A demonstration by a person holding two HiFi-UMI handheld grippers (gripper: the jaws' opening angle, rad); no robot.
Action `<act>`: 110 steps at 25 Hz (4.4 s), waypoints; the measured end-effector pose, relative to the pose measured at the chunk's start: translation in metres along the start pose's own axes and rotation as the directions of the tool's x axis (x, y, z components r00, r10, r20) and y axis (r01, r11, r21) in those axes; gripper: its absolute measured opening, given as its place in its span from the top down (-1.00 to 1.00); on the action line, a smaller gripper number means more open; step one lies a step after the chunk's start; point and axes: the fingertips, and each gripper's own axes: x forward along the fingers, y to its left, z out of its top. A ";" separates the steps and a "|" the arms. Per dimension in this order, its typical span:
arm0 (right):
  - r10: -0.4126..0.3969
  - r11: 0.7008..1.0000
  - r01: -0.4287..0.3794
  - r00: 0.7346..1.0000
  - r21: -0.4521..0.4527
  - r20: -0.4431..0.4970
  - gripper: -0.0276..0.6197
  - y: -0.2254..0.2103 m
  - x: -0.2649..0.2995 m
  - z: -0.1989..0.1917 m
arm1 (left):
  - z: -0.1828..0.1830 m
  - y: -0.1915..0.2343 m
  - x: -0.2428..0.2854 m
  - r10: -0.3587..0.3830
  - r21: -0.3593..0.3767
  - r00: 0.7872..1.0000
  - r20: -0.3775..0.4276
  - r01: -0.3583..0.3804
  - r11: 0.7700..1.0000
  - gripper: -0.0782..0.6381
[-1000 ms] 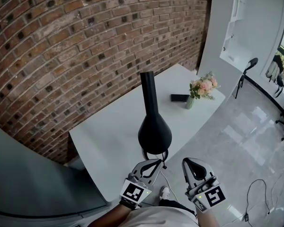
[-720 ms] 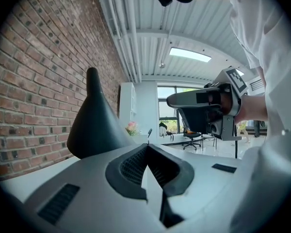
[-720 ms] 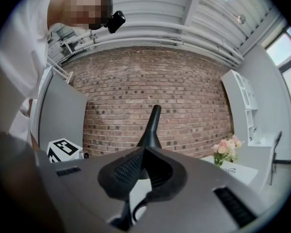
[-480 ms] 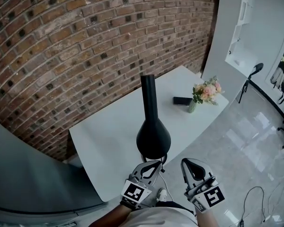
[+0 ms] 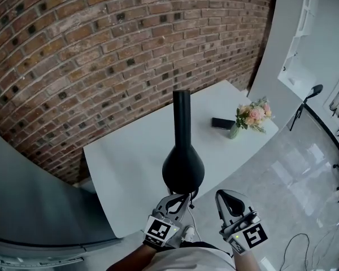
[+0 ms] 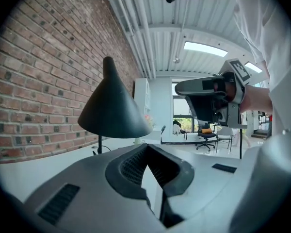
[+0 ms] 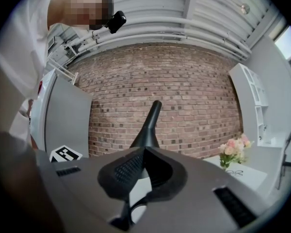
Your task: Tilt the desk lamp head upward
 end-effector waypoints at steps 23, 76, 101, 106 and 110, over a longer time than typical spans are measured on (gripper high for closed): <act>0.127 0.992 -0.128 0.991 -0.013 -0.042 0.87 -0.025 0.026 -0.013 | 0.016 0.039 0.026 0.185 0.000 0.976 0.115 -0.187 0.982 0.77; 0.218 0.975 -0.219 0.975 -0.025 -0.035 0.87 -0.009 0.041 -0.005 | 0.068 0.024 0.003 0.214 0.126 0.944 0.252 -0.251 0.960 0.77; 0.211 0.976 -0.211 0.977 -0.043 -0.008 0.87 -0.004 0.032 -0.008 | 0.090 0.006 -0.023 0.189 0.184 0.955 0.230 -0.233 0.955 0.77; 0.211 0.977 -0.212 0.977 -0.039 -0.011 0.87 -0.003 0.030 -0.009 | 0.095 0.003 -0.027 0.193 0.178 0.951 0.240 -0.239 0.955 0.77; 0.219 0.975 -0.219 0.976 -0.040 -0.008 0.87 0.000 0.031 -0.007 | 0.097 -0.003 -0.030 0.183 0.207 0.957 0.224 -0.230 0.951 0.77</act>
